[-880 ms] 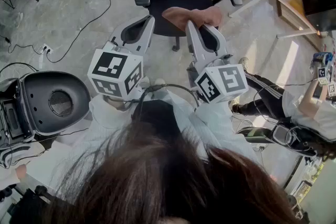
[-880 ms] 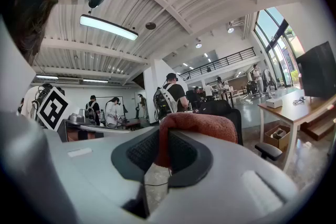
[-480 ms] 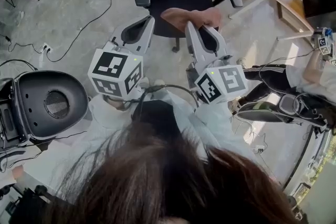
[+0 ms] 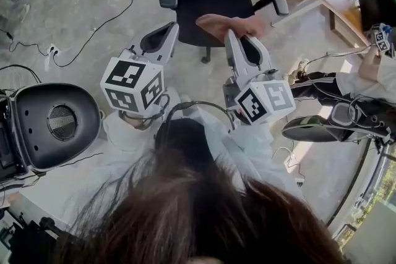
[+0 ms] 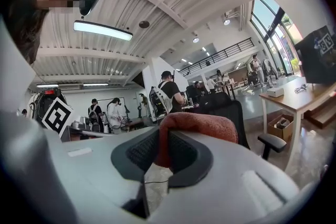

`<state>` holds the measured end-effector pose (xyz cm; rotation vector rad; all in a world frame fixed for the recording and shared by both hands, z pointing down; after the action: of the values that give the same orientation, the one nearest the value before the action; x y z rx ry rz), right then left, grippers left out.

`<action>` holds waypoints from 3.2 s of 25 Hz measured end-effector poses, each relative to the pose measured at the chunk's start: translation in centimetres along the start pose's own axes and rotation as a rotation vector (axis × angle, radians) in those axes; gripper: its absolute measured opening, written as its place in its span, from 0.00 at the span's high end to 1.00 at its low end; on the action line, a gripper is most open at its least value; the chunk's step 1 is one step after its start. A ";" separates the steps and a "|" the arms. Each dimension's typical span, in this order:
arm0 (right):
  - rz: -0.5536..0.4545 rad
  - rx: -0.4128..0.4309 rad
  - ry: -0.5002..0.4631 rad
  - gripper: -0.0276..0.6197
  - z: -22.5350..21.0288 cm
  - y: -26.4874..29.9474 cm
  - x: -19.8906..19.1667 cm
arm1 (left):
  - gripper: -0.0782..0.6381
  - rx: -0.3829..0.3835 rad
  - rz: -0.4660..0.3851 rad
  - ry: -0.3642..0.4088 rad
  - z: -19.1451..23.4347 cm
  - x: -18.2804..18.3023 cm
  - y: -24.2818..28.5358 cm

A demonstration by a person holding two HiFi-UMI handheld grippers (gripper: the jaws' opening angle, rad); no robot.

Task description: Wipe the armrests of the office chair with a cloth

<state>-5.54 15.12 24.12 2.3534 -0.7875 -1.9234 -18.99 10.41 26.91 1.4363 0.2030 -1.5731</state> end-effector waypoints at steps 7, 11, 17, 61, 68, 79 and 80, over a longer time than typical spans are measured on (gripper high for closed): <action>0.068 0.049 0.047 0.90 -1.0 4.1 -2.5 | 0.89 0.036 0.041 -0.049 3.1 -2.4 0.9; 0.127 0.099 0.129 0.90 -5.9 13.6 -0.1 | 0.89 0.044 0.085 -0.098 8.6 1.4 7.5; 0.182 0.156 0.140 0.90 -4.6 27.3 -0.1 | 0.89 0.009 0.084 -0.130 17.5 2.2 9.6; 1.004 0.421 0.440 0.90 -8.9 36.7 -22.0 | 0.89 0.158 0.265 -0.447 26.3 -3.1 19.3; 0.984 0.401 0.440 0.90 -10.2 37.8 -21.5 | 0.89 0.144 0.290 -0.438 25.7 -3.2 19.8; 0.889 0.207 0.397 0.90 -17.0 49.1 -18.0 | 0.89 0.115 0.359 -0.443 24.1 -5.4 20.8; 0.879 0.180 0.400 0.90 -17.8 49.8 -17.7 | 0.89 0.116 0.358 -0.441 24.1 -5.3 20.8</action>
<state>-10.02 -27.21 60.16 1.8383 -1.6134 -1.0222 -21.22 -13.97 47.97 1.0994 -0.3901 -1.5708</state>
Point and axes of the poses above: the fingertips, and each gripper's own axes: y forward along the fingers, z to its left, x out of its top, the point moved 2 cm from there along -y, backward along the fingers, and after that the axes turned 12 degrees about z, right-handed, at the moved point
